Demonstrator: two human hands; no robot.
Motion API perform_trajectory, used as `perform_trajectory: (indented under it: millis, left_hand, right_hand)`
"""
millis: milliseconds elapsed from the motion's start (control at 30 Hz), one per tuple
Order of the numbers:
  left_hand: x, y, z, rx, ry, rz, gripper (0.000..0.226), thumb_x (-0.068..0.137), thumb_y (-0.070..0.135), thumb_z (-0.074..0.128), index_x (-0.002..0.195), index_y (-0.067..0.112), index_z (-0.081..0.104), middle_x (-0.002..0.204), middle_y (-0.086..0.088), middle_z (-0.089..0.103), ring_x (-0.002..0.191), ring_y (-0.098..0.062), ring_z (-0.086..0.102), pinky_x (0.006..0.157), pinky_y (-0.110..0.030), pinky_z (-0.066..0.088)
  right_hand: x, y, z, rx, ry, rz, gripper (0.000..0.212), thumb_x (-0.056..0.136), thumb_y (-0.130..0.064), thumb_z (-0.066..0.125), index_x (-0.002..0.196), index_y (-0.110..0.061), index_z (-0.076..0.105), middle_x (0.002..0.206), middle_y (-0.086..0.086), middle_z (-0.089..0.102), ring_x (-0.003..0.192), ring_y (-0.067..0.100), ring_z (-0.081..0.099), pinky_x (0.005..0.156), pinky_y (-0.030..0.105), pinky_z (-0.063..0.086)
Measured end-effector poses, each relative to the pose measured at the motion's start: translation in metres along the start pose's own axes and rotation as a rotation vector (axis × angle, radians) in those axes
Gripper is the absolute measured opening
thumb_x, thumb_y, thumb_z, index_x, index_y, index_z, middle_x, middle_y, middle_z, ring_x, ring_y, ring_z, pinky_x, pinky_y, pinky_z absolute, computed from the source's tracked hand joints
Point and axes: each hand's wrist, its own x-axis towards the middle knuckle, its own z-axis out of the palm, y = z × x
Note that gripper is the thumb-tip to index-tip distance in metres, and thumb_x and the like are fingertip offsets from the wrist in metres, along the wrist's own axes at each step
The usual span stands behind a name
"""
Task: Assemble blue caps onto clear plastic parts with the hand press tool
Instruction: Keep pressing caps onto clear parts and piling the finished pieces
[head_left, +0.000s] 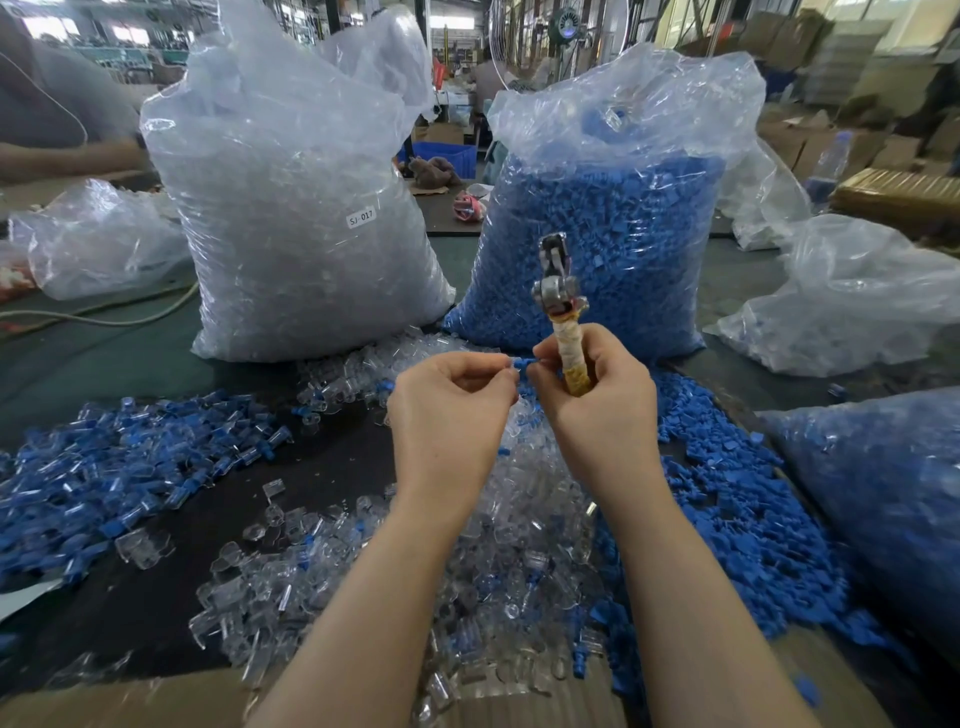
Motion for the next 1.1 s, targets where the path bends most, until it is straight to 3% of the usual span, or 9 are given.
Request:
perform_trajectory:
  millis: [167,400,567,633,700,767,867,1100]
  left_hand:
    - [0.001,-0.001,0.0,0.052,0.004,0.058,0.019,0.078,0.013,0.078,0.074,0.03,0.074,0.067,0.007,0.073,0.067,-0.008,0.071,0.072,-0.039,0.061]
    - [0.004,-0.001,-0.002,0.122,-0.009,0.106,0.015,0.08,0.014,0.077,0.079,0.029,0.075,0.069,0.01,0.073,0.069,-0.005,0.071,0.073,-0.036,0.061]
    - [0.005,-0.003,-0.006,0.106,0.016,0.084,0.01,0.078,0.02,0.081,0.075,0.027,0.073,0.067,0.008,0.072,0.069,-0.009,0.071,0.073,-0.039,0.06]
    - [0.005,-0.003,-0.006,0.07,0.015,0.062,0.011,0.08,0.016,0.079,0.075,0.024,0.074,0.066,0.006,0.073,0.067,-0.009,0.071,0.073,-0.037,0.061]
    - [0.006,-0.001,-0.007,-0.03,0.009,0.024,0.012,0.081,0.011,0.077,0.076,0.021,0.073,0.067,0.003,0.073,0.066,-0.011,0.072,0.07,-0.031,0.06]
    - [0.007,0.001,-0.009,-0.144,0.003,-0.002,0.014,0.082,0.006,0.076,0.076,0.018,0.072,0.067,0.001,0.074,0.067,-0.012,0.073,0.065,-0.023,0.058]
    - [0.008,0.003,-0.01,-0.258,-0.012,-0.006,0.012,0.084,0.002,0.072,0.079,0.014,0.071,0.066,0.0,0.073,0.065,-0.01,0.072,0.061,-0.018,0.055]
    - [0.01,0.002,-0.013,-0.316,-0.01,0.019,0.01,0.086,0.001,0.069,0.083,0.011,0.069,0.064,0.003,0.072,0.061,-0.006,0.07,0.058,-0.015,0.052]
  right_hand:
    - [-0.002,-0.001,0.001,-0.056,-0.012,-0.003,0.019,0.086,-0.011,0.068,0.08,-0.026,0.058,0.074,-0.014,0.062,0.059,0.001,0.052,0.051,0.011,0.038]
    - [0.001,-0.002,-0.004,-0.047,-0.069,-0.026,0.025,0.087,-0.011,0.069,0.081,-0.033,0.059,0.079,-0.02,0.065,0.064,-0.002,0.057,0.055,0.008,0.04]
    - [0.003,-0.002,-0.005,-0.061,-0.177,-0.004,0.017,0.09,-0.009,0.063,0.086,-0.025,0.064,0.067,-0.023,0.061,0.057,-0.002,0.054,0.052,0.009,0.037]
    - [0.005,-0.004,-0.008,-0.027,-0.23,0.037,0.017,0.091,-0.01,0.061,0.087,-0.026,0.064,0.071,-0.02,0.065,0.06,0.001,0.058,0.055,0.012,0.041]
    - [0.006,-0.003,-0.013,-0.006,-0.291,0.098,0.015,0.09,-0.013,0.062,0.086,-0.027,0.064,0.077,-0.007,0.069,0.068,0.011,0.061,0.067,0.028,0.051]
    - [0.006,0.0,-0.019,-0.035,-0.361,0.143,0.014,0.089,-0.014,0.063,0.083,-0.027,0.063,0.075,0.0,0.065,0.071,0.02,0.058,0.071,0.037,0.051]
    - [0.005,0.005,-0.022,-0.077,-0.457,0.18,0.014,0.088,-0.013,0.063,0.081,-0.025,0.062,0.07,-0.006,0.059,0.066,0.011,0.051,0.067,0.033,0.045]
    - [0.004,0.008,-0.024,-0.08,-0.559,0.219,0.012,0.088,-0.011,0.065,0.086,-0.022,0.061,0.076,-0.001,0.058,0.07,0.016,0.051,0.068,0.036,0.043]
